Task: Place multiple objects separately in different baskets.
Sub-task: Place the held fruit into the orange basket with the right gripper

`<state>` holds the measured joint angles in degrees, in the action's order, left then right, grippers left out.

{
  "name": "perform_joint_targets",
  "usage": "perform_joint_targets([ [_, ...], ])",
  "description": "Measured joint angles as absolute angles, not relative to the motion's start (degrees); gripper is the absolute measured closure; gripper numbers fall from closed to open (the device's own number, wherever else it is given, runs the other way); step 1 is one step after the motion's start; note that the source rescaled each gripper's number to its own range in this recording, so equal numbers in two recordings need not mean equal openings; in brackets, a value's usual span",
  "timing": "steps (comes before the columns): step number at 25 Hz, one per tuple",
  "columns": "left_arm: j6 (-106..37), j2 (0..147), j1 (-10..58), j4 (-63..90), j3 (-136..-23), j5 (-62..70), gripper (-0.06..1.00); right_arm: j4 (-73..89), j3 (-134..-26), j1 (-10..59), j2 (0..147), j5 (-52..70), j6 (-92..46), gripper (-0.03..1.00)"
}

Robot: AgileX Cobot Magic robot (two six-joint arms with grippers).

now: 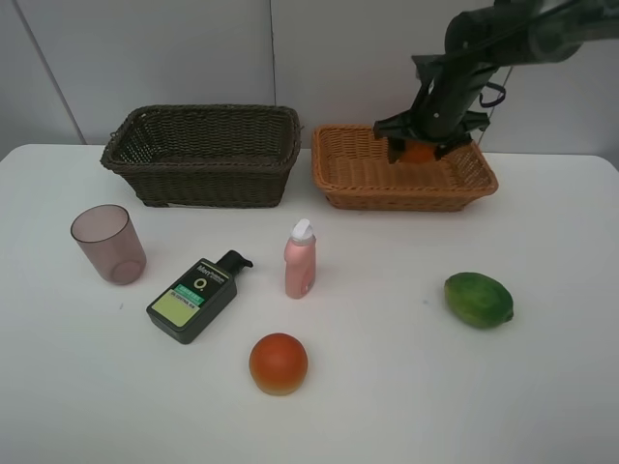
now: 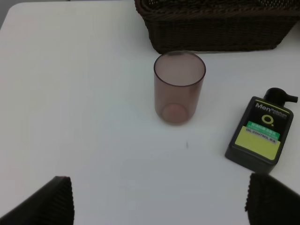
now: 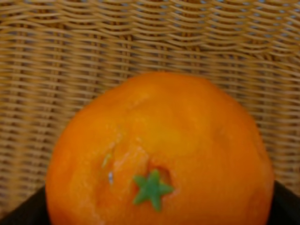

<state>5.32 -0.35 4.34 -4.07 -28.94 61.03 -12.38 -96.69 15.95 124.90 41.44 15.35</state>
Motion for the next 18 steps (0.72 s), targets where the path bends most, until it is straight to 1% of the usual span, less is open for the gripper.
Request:
perform_joint_targets([
  [9,5.3,-0.3,4.3,-4.1,-28.9,61.0,-0.01,-12.4,-96.7,15.9,128.2,33.7,15.3,0.32],
  [18,5.3,-0.3,4.3,-4.1,-28.9,61.0,-0.01,-13.7,-96.8,15.9,129.9,31.9,15.3,0.32],
])
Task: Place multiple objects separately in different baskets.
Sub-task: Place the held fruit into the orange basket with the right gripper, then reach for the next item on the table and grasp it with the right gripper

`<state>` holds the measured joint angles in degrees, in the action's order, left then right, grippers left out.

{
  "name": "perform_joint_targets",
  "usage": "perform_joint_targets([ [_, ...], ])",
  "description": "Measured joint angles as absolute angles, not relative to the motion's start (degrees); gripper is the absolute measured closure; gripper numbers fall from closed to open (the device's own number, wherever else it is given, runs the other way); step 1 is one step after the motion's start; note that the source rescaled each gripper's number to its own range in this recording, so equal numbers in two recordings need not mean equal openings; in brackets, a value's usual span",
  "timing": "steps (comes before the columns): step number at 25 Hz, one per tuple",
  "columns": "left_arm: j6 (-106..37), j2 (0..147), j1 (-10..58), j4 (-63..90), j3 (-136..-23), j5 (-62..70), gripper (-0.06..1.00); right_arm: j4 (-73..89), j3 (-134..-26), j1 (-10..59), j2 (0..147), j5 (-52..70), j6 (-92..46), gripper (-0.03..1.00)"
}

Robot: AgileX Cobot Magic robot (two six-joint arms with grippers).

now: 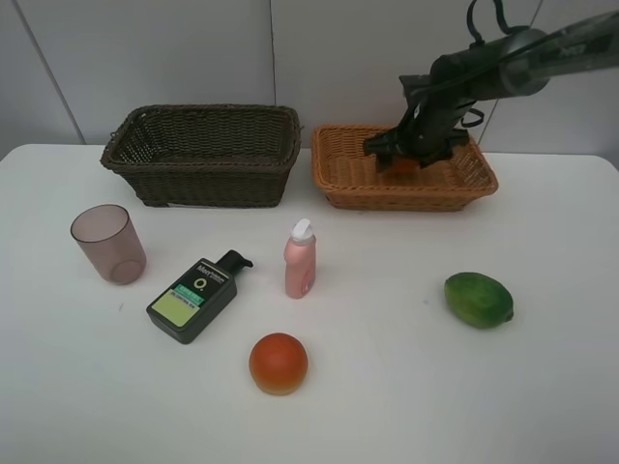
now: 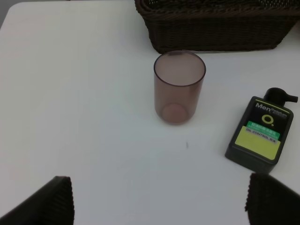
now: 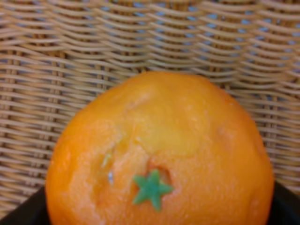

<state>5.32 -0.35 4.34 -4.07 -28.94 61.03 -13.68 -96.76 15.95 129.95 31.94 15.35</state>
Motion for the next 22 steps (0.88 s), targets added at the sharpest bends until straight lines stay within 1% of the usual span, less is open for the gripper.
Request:
perform_joint_targets([
  [3,5.3,-0.3,4.3,-4.1,-28.9,61.0,-0.01,-13.7,-96.8,15.9,129.9,31.7,15.3,0.31],
  [4,5.3,-0.3,4.3,-4.1,-28.9,61.0,-0.01,-13.8,-96.8,15.9,129.9,31.7,15.3,0.28],
  [7,5.3,-0.3,4.3,-4.1,-28.9,61.0,-0.01,-14.4,-96.8,15.9,129.9,31.6,15.3,0.08],
  [9,5.3,-0.3,4.3,-4.1,-28.9,61.0,-0.01,-15.0,-96.8,15.9,129.9,31.8,15.3,0.03],
  [11,5.3,-0.3,4.3,-4.1,-28.9,61.0,-0.01,-15.2,-96.8,15.9,129.4,33.0,15.3,0.01],
  [18,5.3,-0.3,4.3,-4.1,-28.9,61.0,-0.01,-15.7,-96.7,16.7,121.8,40.7,13.0,0.0],
  [22,5.3,-0.3,4.3,-4.1,-28.9,61.0,-0.01,-15.8,-92.3,18.7,115.3,44.0,11.1,0.0],
])
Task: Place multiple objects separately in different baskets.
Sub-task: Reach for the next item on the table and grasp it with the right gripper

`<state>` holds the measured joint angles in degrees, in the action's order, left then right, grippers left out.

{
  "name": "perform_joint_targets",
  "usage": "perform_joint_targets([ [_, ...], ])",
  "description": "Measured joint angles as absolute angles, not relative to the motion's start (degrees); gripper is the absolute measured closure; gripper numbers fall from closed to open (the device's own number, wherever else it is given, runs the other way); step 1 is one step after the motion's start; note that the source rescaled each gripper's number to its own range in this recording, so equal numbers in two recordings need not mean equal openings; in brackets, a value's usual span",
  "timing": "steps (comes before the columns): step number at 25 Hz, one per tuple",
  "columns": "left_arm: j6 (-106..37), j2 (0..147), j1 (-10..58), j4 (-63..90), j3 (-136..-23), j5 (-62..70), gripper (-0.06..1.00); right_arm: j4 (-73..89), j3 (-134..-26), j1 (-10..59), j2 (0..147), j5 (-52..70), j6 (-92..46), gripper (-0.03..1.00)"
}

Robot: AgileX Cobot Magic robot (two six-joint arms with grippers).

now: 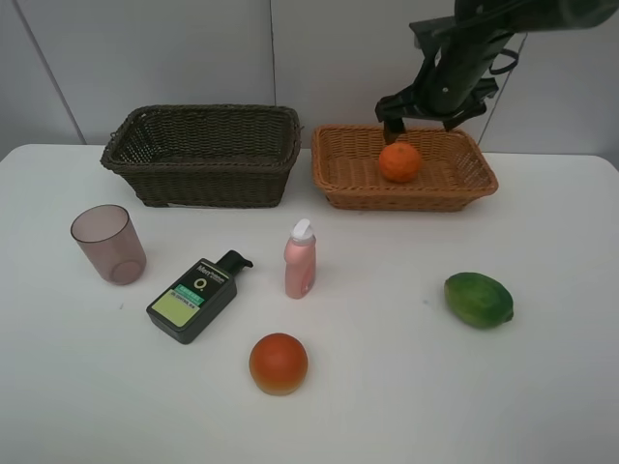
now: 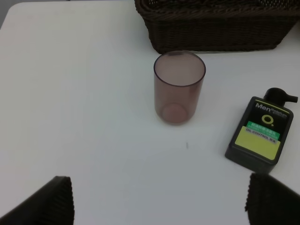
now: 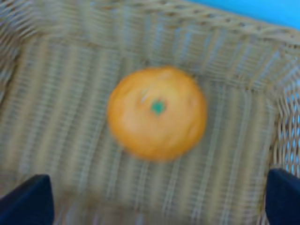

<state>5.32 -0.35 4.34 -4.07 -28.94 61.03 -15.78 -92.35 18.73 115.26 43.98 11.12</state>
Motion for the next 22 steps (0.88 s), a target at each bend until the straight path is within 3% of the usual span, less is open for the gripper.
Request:
perform_joint_targets([
  [12,5.3,-0.3,4.3,-4.1,-28.9,61.0,-0.01,-6.3,-67.9,21.4,96.3,47.7,-2.0,-0.01],
  [22,5.3,-0.3,4.3,-4.1,-28.9,61.0,-0.01,-5.4,-59.0,21.4,92.0,54.8,-8.4,-0.01],
])
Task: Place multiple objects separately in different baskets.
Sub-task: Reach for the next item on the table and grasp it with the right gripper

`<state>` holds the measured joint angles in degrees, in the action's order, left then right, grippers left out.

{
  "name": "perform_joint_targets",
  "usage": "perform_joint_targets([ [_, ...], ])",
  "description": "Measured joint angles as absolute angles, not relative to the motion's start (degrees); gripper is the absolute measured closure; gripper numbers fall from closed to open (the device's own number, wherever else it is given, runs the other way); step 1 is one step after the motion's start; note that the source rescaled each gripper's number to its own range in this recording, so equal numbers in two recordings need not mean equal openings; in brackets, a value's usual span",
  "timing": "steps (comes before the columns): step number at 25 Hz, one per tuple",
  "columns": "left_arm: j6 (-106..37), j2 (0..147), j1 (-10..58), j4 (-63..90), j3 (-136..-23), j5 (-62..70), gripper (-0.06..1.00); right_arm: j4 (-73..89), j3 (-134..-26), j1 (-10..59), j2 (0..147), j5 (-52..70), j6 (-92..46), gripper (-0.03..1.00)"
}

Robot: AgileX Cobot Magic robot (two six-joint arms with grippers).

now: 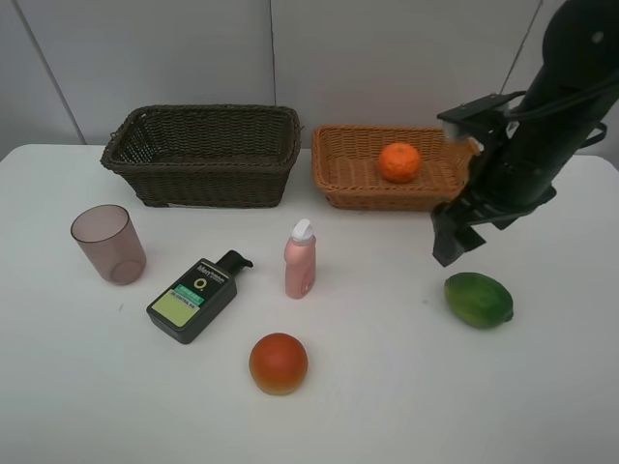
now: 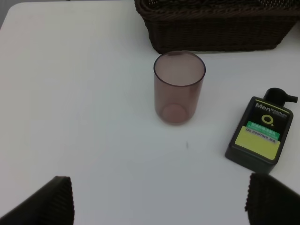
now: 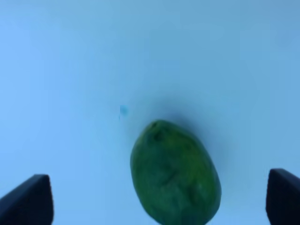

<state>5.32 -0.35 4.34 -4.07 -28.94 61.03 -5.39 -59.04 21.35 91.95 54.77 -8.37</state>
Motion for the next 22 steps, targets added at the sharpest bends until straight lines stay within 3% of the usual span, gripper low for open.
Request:
perform_joint_targets([
  [13,5.3,-0.3,4.3,-4.1,-28.9,61.0,-0.01,-5.7,-50.1,19.8,92.0,45.0,-16.0,-0.01],
  [22,5.3,-0.3,4.3,-4.1,-28.9,61.0,-0.01,-2.8,-48.1,15.5,92.0,44.6,-32.4,-0.01],
])
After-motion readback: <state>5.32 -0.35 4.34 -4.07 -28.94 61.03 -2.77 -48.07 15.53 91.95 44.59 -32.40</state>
